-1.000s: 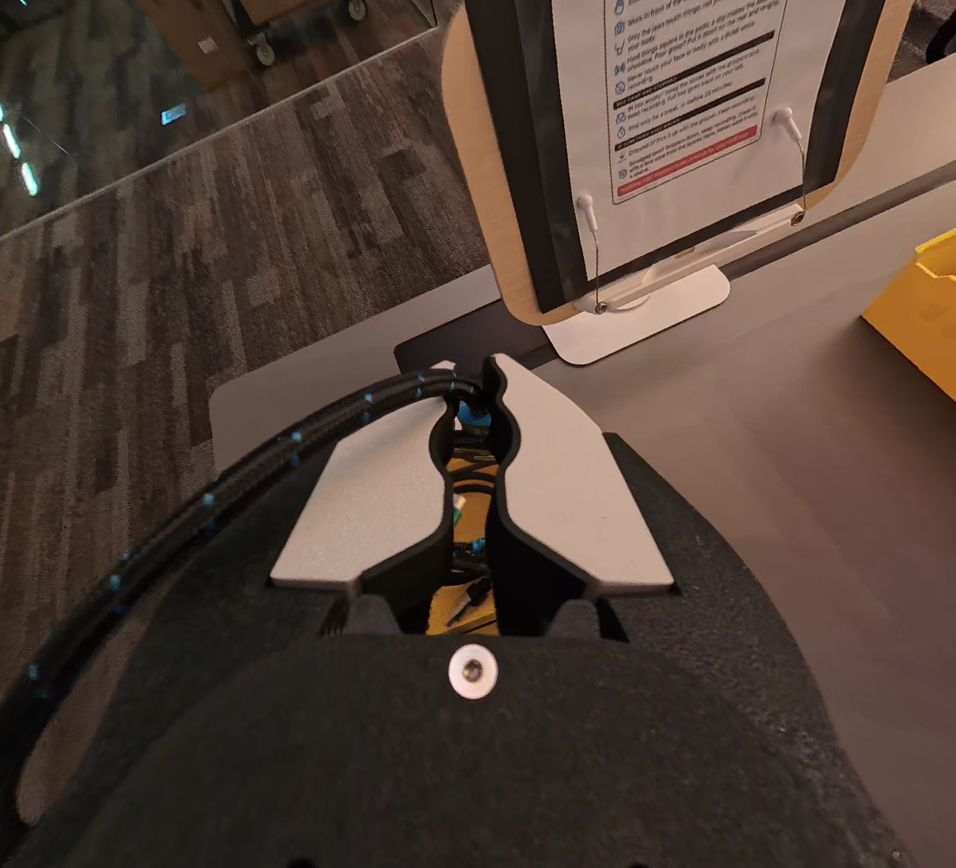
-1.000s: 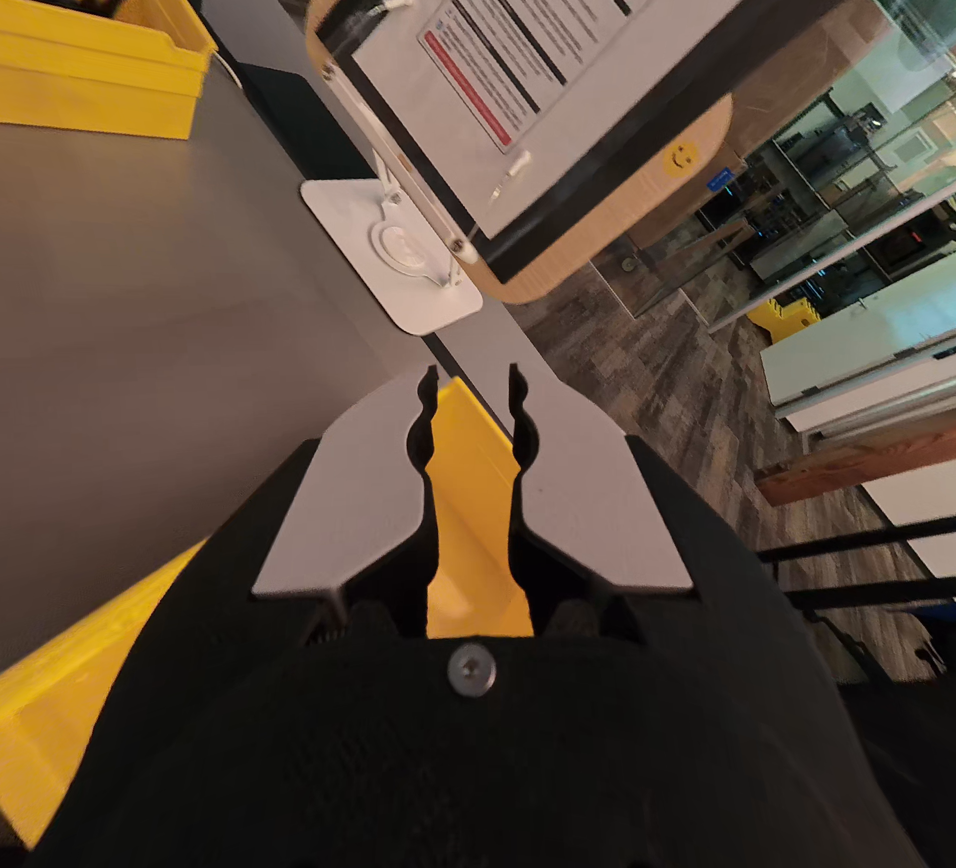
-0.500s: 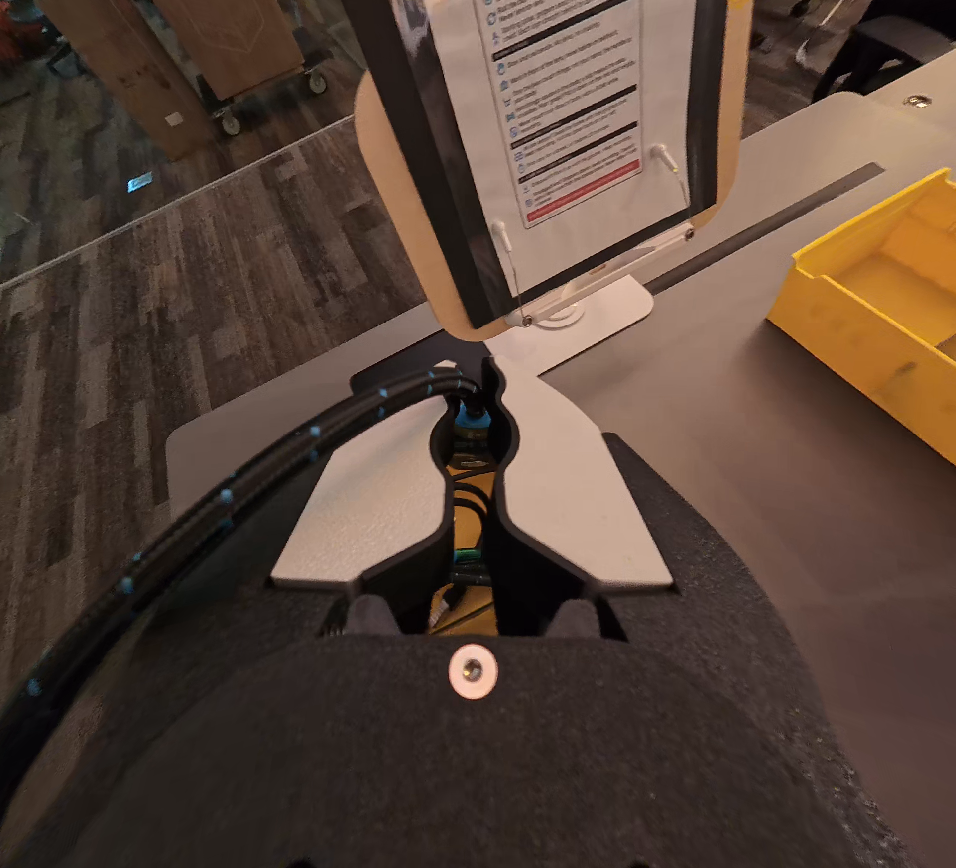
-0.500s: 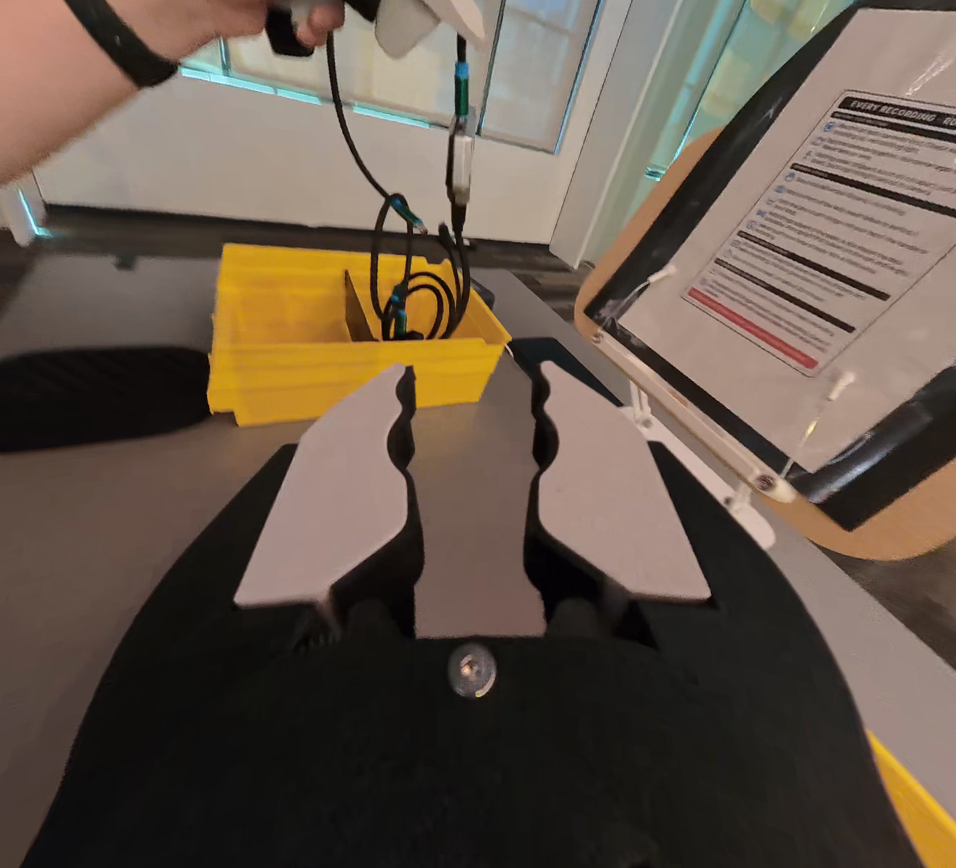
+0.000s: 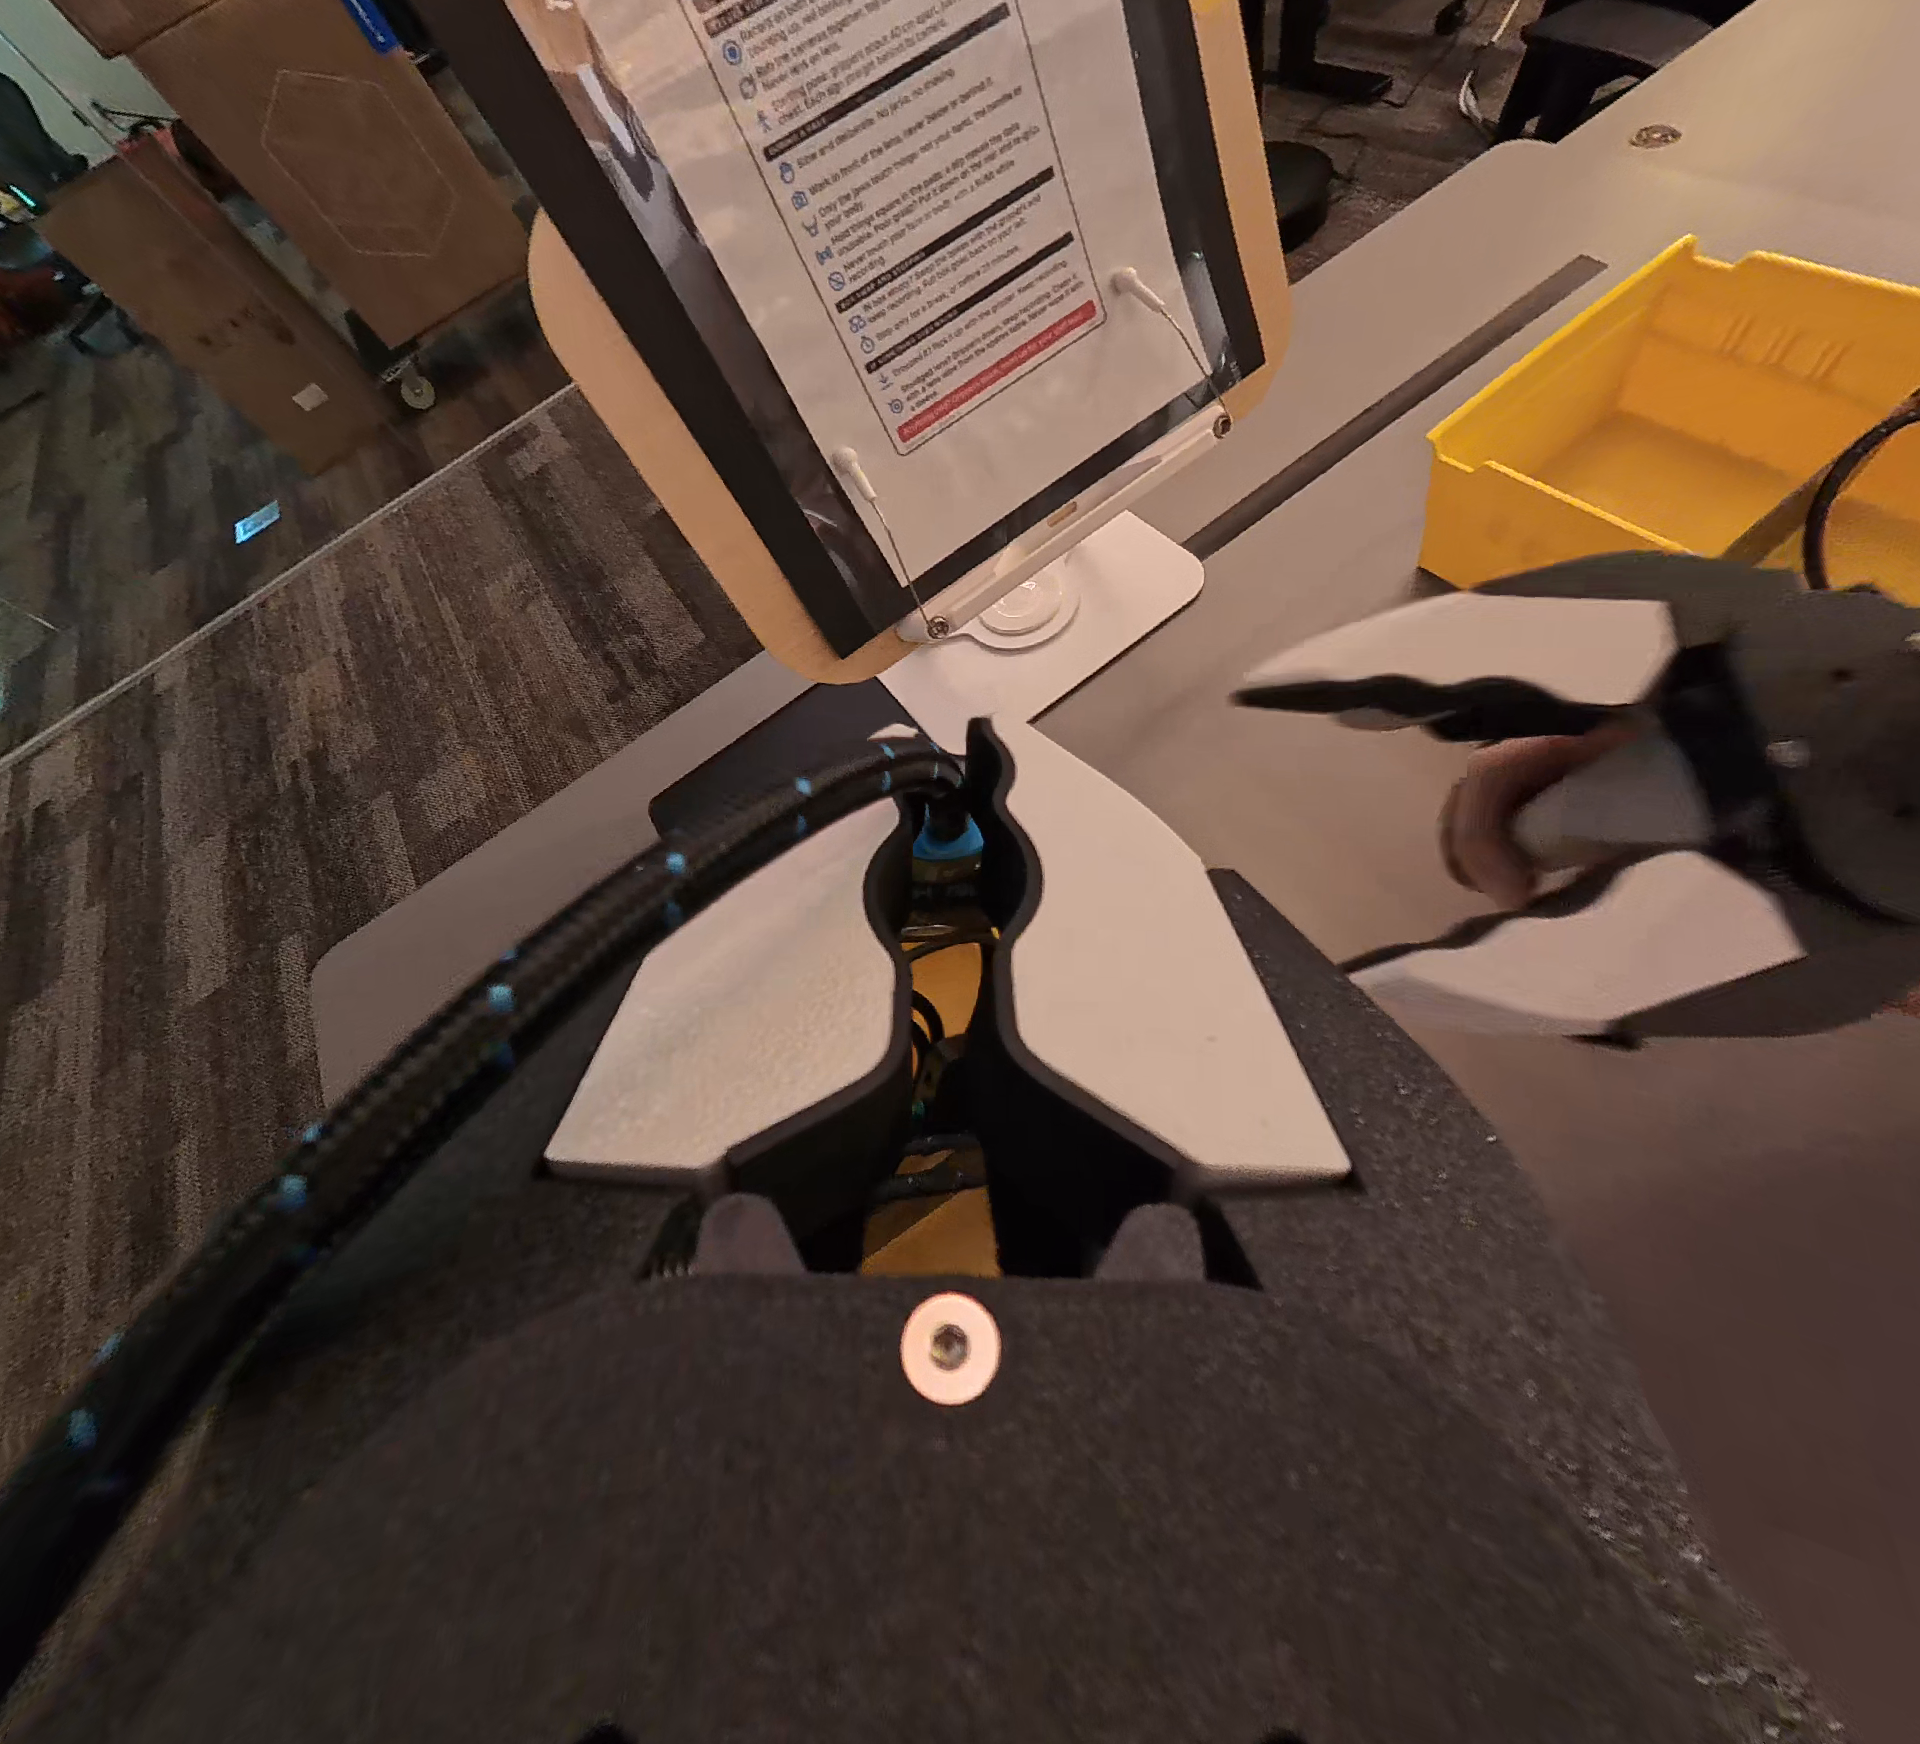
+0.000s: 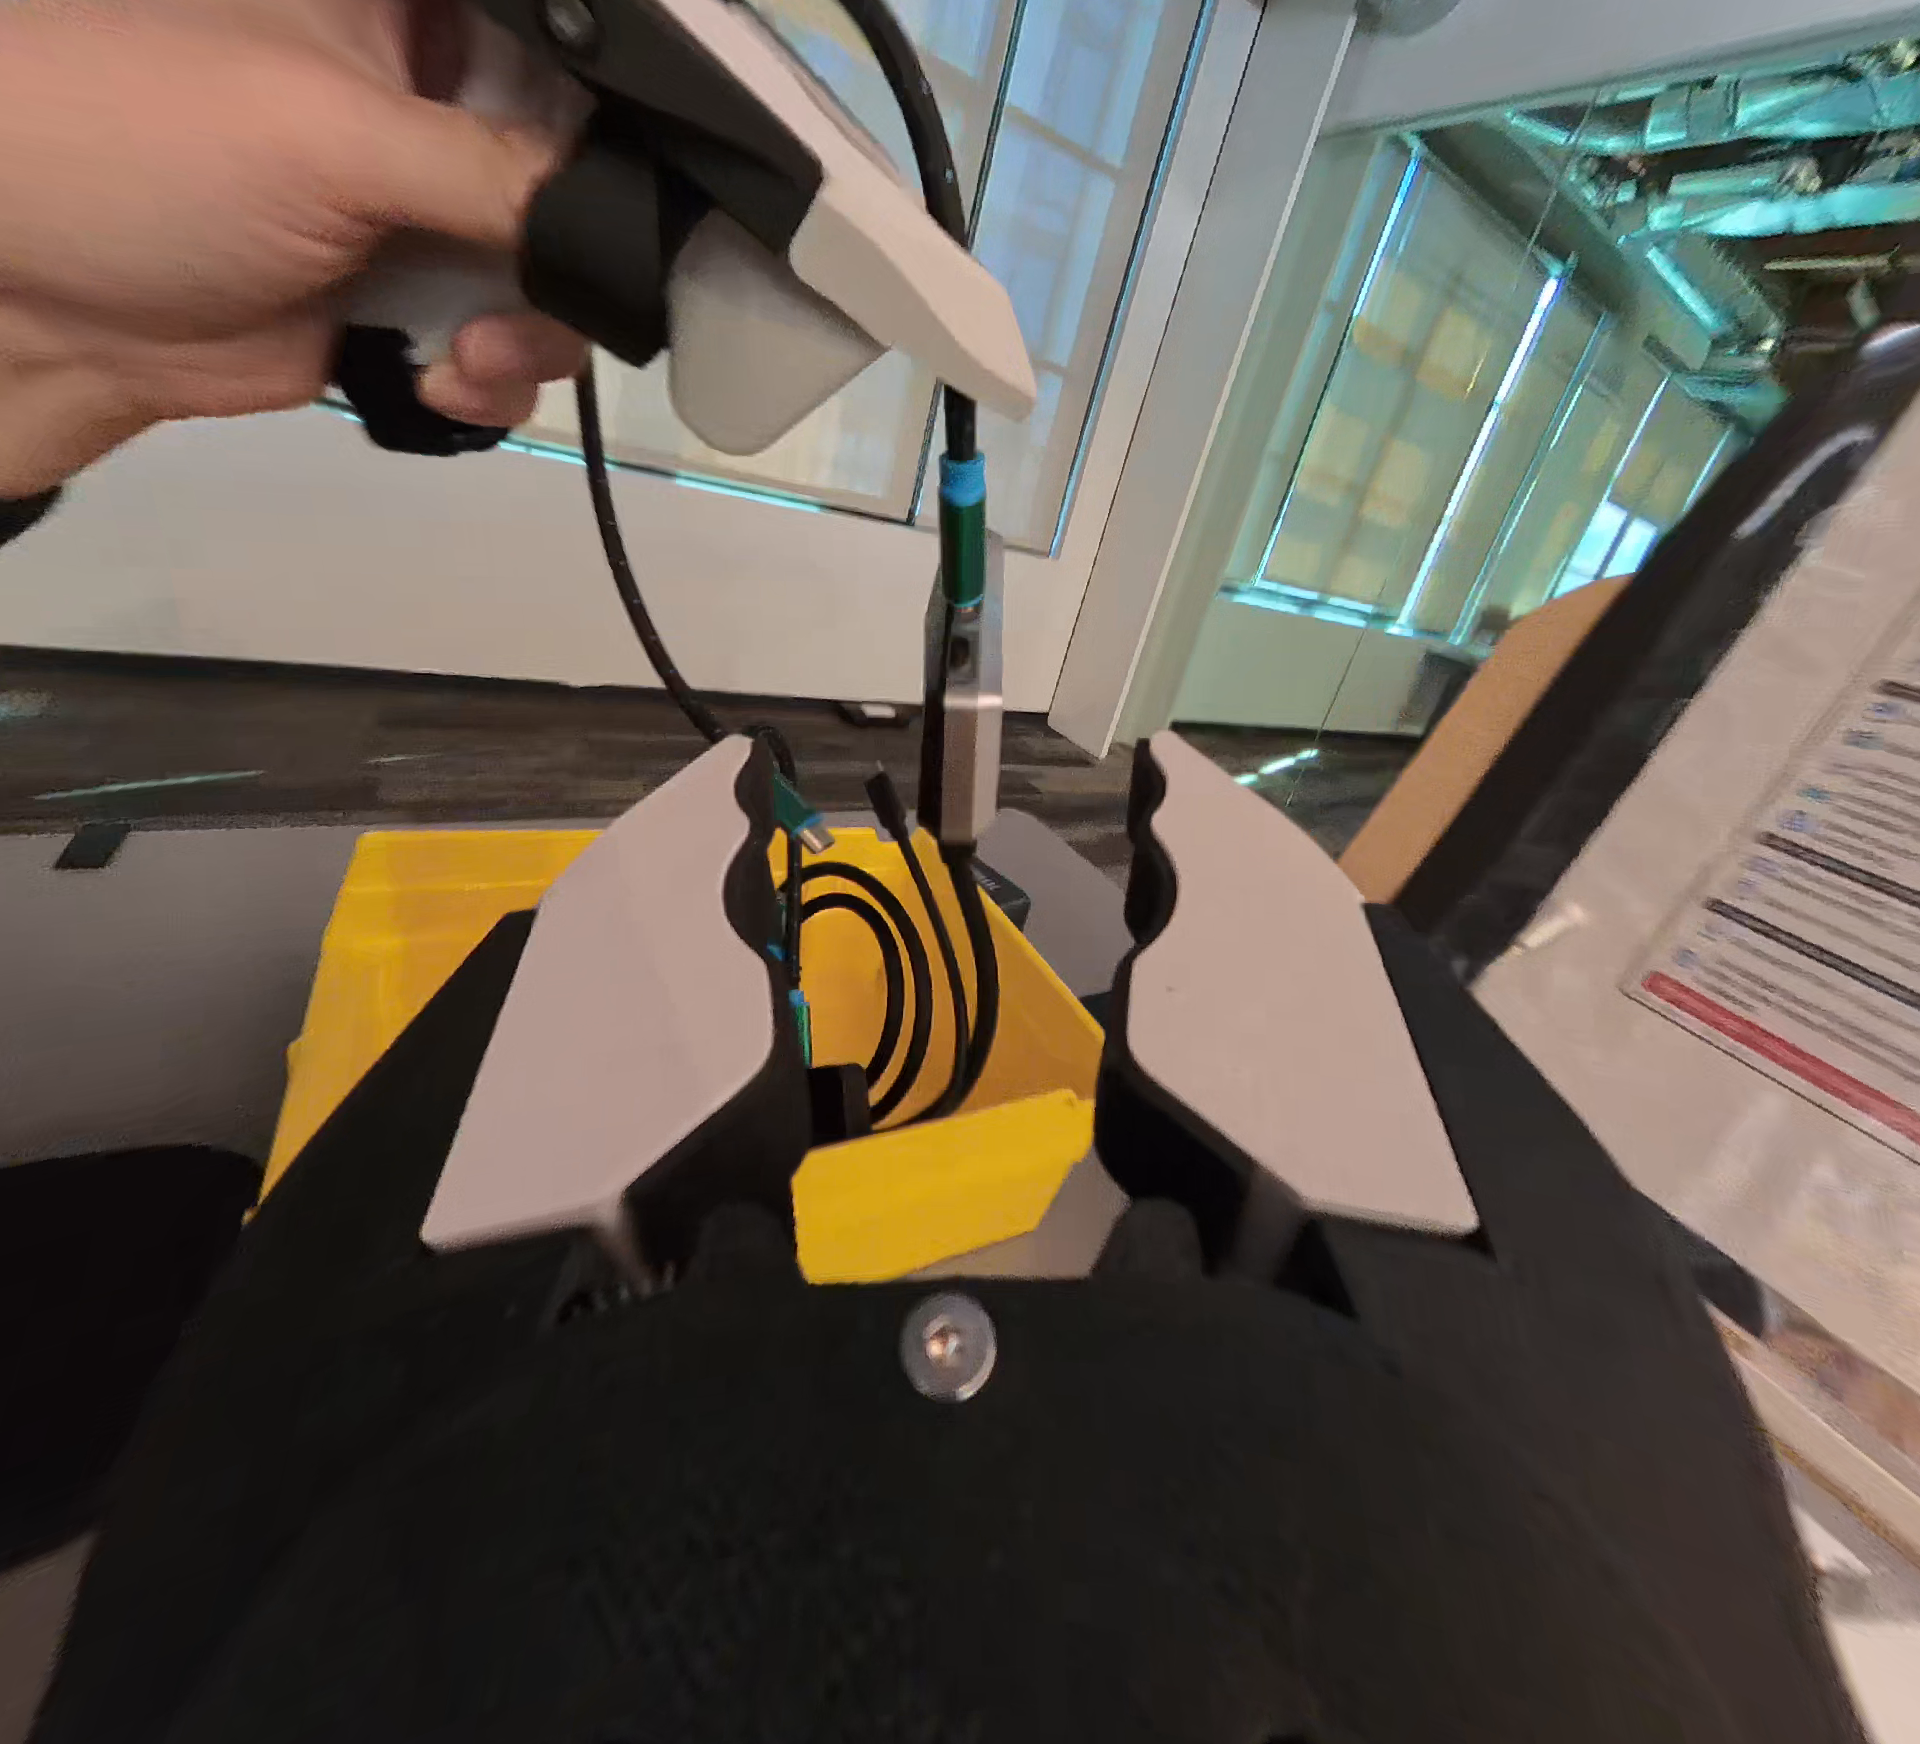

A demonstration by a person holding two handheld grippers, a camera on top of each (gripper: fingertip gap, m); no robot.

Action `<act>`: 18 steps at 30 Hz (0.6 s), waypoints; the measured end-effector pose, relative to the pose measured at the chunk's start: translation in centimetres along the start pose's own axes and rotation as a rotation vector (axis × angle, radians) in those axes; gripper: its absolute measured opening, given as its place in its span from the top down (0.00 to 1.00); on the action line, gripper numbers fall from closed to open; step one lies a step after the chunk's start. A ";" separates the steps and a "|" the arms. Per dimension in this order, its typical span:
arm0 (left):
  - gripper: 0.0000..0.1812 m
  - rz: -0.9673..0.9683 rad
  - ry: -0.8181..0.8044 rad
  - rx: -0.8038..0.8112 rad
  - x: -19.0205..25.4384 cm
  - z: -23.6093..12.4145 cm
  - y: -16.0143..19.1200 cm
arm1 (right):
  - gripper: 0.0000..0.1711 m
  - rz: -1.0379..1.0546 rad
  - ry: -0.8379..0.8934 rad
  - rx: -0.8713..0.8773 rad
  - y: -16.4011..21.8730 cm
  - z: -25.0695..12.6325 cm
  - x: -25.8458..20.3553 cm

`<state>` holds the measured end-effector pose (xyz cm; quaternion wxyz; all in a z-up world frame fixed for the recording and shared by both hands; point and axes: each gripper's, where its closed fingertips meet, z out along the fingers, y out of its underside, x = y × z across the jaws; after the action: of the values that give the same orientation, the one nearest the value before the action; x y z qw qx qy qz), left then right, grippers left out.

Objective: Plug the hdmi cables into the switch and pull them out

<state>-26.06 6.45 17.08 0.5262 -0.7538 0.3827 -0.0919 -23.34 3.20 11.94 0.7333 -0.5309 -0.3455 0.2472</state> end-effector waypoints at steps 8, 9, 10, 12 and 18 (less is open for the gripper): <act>0.96 0.016 0.016 0.031 0.4 -0.7 0.6 | 0.87 -0.080 -0.012 -0.237 3.1 6.7 -0.1; 0.96 0.012 -0.010 0.043 -0.2 -0.9 0.8 | 0.87 -0.071 -0.022 -0.248 3.1 7.0 -0.2; 0.96 -0.004 -0.028 0.057 -0.6 -1.2 0.9 | 0.87 -0.082 -0.027 -0.259 3.2 7.3 -0.1; 0.86 -0.046 -0.028 0.097 -0.9 -2.2 0.9 | 0.87 -0.106 -0.014 -0.284 3.5 7.9 0.3; 0.82 -0.167 -0.036 0.260 -0.9 -7.7 2.1 | 0.87 -0.034 -0.004 -0.320 3.4 9.4 2.4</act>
<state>-31.84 1.16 18.78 0.6166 -0.7101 0.2940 -0.1705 -28.98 11.72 11.20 0.6429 -0.6344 -0.3908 0.1774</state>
